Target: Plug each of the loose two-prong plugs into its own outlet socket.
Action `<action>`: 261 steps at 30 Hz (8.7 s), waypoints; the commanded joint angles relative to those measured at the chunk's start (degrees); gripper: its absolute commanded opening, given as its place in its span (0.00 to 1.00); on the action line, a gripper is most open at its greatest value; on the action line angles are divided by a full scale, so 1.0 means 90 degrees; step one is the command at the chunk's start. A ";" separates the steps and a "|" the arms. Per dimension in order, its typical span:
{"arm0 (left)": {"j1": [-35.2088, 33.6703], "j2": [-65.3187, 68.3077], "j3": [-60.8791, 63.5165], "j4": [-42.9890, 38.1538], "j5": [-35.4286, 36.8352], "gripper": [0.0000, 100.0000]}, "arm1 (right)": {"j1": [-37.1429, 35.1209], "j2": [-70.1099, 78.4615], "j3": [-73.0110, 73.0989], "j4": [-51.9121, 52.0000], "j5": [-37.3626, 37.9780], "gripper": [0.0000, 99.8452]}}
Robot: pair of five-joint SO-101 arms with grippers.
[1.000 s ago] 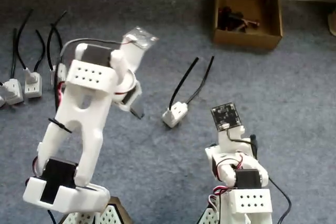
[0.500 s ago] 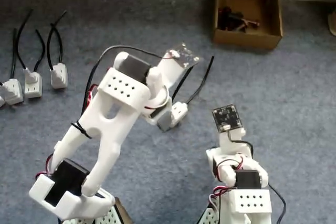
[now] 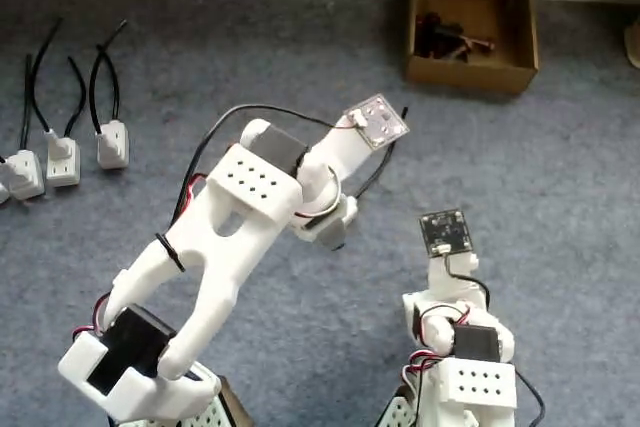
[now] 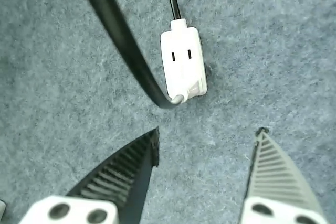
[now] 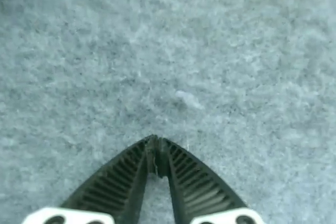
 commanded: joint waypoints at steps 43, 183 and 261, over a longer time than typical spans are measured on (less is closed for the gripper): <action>-0.0396 0.3707 -0.2261 -0.1006 -0.0020 0.00 | 0.0083 -0.0034 0.0200 0.0142 -0.0068 0.01; -0.3365 -0.4869 0.6237 -0.0918 0.1739 0.01 | 0.0063 -0.0034 0.0484 0.0083 -0.0039 0.01; -0.2935 -0.4869 0.8161 -0.2618 0.1944 0.01 | 0.0063 -0.0034 0.0484 0.0083 -0.0039 0.01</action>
